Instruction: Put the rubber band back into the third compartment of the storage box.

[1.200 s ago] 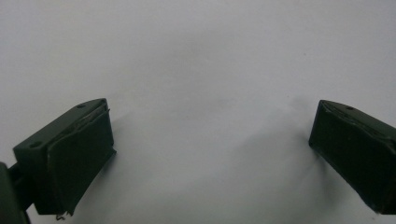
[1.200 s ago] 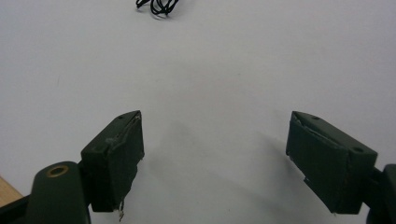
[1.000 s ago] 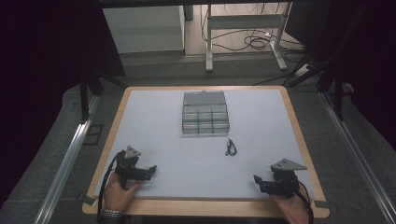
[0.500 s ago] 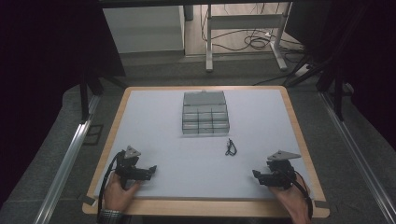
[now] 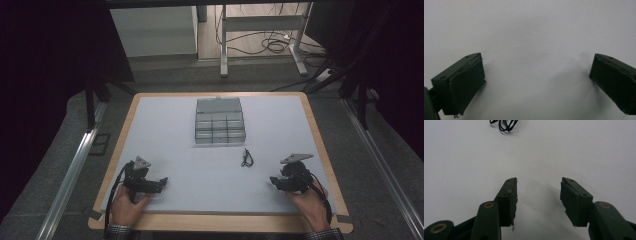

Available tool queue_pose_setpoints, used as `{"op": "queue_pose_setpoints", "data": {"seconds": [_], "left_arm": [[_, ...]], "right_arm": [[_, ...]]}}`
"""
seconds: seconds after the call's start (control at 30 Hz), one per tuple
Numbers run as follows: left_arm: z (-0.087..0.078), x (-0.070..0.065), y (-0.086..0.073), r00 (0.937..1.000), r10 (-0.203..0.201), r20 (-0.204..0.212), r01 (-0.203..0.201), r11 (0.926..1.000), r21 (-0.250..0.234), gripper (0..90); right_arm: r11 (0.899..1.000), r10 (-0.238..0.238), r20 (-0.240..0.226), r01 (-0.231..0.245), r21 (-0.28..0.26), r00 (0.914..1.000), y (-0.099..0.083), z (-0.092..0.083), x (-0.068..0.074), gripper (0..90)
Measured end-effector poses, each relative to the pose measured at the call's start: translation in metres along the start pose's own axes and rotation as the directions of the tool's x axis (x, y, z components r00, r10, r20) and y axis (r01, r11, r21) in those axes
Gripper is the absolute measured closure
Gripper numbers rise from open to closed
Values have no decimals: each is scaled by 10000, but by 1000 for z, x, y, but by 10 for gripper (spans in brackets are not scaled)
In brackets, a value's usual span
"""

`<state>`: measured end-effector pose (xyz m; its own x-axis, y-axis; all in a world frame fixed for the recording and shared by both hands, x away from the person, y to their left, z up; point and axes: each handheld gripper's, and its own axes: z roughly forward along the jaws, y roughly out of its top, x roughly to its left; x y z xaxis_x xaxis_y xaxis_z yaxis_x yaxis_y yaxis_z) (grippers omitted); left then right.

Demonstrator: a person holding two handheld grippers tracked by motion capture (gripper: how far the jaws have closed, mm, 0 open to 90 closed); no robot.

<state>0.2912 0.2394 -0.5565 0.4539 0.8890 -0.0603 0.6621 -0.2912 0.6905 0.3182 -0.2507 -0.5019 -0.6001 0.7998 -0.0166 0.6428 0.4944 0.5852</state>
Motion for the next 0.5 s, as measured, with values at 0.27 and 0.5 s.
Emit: {"op": "queue_pose_setpoints", "data": {"seconds": [0.27, 0.5], "left_arm": [[0, 0, 0, 10000, 7, -4, -7, 10000, 5, 0], [0, 0, 0, 10000, -22, -2, 22, 10000, -18, 0]], "right_arm": [[9983, -146, -286, 162, 554, 9995, 13, 5, 0, 511], [9954, -274, -582, 326, 906, 9979, 27, 10, 1, 538]]}}
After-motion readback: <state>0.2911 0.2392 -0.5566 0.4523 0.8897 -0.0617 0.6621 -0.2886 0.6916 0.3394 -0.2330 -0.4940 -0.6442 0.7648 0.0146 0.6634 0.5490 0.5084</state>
